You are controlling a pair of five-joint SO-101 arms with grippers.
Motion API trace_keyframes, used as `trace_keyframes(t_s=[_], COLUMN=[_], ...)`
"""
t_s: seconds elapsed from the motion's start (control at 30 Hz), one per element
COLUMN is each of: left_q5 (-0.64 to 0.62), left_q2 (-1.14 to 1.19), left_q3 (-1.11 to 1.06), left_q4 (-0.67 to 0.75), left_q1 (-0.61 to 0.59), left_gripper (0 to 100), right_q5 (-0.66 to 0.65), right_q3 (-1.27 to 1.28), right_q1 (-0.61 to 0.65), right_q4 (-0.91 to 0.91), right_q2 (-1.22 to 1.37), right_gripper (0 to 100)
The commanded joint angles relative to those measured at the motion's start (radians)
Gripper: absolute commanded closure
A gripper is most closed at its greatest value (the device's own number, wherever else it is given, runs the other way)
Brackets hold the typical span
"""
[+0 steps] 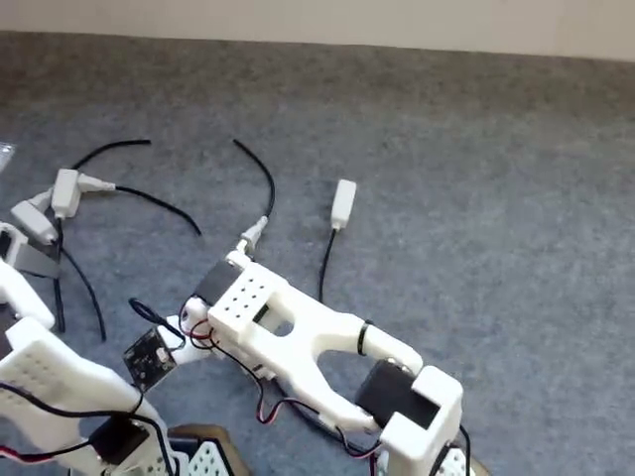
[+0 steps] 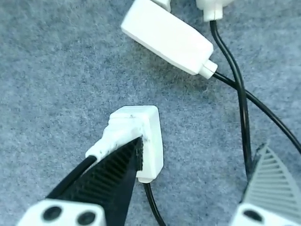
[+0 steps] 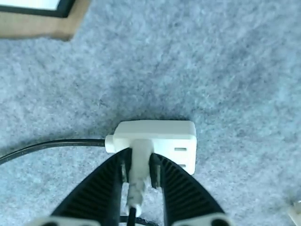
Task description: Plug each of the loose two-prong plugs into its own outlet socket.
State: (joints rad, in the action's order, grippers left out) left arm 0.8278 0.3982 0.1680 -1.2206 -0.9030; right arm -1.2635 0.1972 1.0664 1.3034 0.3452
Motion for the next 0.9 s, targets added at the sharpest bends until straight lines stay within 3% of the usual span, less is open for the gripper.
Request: trace_keyframes(t_s=[0.0,0.17,0.4,0.67,0.87], left_q5=[0.003,0.002,0.002,0.0,-0.092], left_q2=[-0.008,-0.01,-0.018,-0.021,-0.021], left_q3=[0.019,0.021,0.024,0.027,0.228], left_q4=[-0.006,-0.008,-0.057,-0.132,-0.376], left_q1=[0.001,-0.004,0.015,0.09,0.239], left_gripper=[64,64,64,64,64], right_q5=[0.025,0.094,0.095,0.097,0.436], right_q3=[0.016,0.018,-0.027,-0.475,-0.825], right_q1=[0.012,0.005,-0.074,-0.202,-0.309], right_q4=[0.025,0.031,0.154,0.458,0.463], right_q2=[0.073,0.016,-0.168,-0.351,-0.404], right_gripper=[99.1,97.2,76.9,74.8,74.8])
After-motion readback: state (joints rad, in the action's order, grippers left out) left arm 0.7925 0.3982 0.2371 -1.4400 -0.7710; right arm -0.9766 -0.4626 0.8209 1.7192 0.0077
